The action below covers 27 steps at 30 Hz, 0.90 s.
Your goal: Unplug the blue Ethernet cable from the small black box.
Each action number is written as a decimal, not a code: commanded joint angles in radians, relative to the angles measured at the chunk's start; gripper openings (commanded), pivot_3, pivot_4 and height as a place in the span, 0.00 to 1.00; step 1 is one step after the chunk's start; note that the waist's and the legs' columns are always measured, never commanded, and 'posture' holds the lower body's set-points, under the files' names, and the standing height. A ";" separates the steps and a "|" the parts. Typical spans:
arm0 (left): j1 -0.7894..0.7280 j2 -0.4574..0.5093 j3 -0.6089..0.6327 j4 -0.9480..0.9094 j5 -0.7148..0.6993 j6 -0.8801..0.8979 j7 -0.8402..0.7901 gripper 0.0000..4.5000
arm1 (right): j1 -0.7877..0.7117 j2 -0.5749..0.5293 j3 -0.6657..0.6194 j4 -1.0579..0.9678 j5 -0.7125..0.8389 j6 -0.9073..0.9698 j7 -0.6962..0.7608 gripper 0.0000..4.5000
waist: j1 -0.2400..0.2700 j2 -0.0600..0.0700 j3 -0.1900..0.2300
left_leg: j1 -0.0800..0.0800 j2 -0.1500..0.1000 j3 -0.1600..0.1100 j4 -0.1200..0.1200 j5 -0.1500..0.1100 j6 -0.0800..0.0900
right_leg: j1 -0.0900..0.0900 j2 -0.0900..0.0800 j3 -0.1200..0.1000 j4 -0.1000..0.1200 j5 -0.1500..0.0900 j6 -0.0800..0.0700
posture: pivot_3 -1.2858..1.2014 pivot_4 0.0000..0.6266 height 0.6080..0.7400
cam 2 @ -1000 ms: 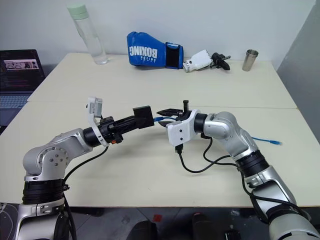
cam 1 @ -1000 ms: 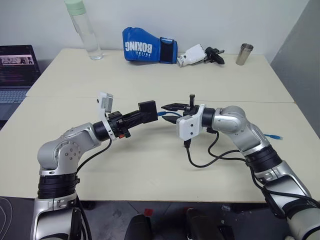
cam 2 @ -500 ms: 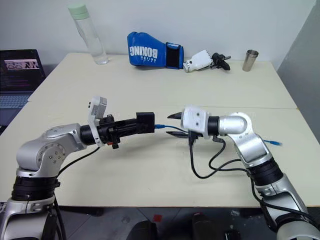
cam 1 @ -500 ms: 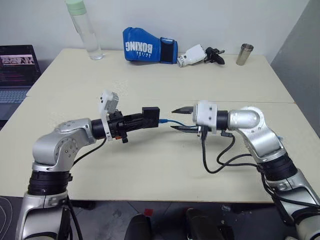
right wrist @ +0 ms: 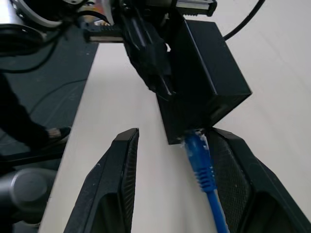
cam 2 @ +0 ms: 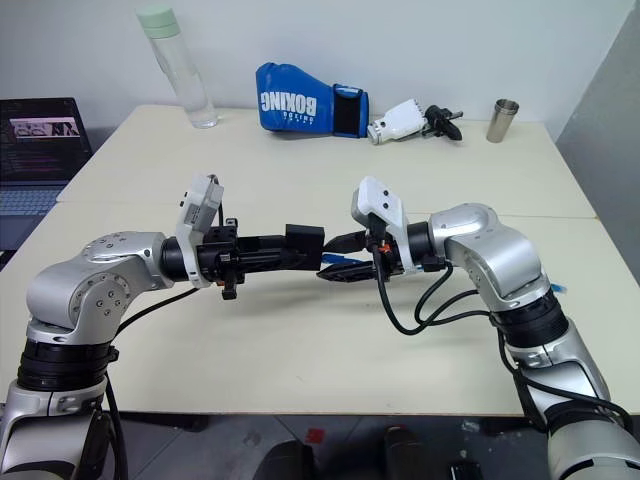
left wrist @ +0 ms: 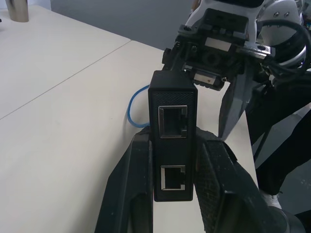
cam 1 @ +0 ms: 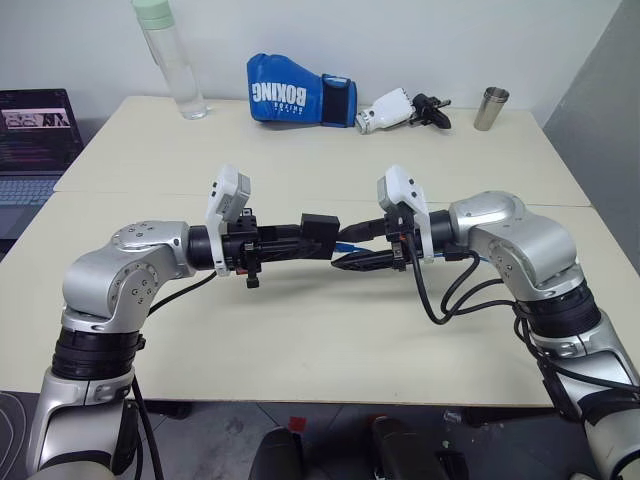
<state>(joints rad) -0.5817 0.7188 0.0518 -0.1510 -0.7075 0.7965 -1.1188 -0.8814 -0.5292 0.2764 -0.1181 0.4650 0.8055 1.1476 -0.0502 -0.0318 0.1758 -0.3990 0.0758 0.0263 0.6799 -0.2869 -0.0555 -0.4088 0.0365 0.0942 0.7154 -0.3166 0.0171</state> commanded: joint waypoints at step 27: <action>-0.006 0.015 0.014 -0.062 -0.023 -0.007 -0.023 0.17 | -0.102 0.013 0.038 0.169 -0.038 -0.021 0.140 0.01 | -0.001 0.000 0.000 | -0.001 0.000 0.000 0.000 0.000 0.000 | -0.001 0.000 0.000 0.000 0.000 0.000 | 0.52 0.24 1.00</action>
<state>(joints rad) -0.5770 0.7230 0.0499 -0.1766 -0.7060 0.7980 -1.1320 -0.9592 -0.5112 0.3152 0.0687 0.4265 0.7921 1.2762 -0.0510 -0.0318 0.1758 -0.3996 0.0761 0.0264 0.6799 -0.2869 -0.0555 -0.4098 0.0366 0.0943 0.7155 -0.3166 0.0171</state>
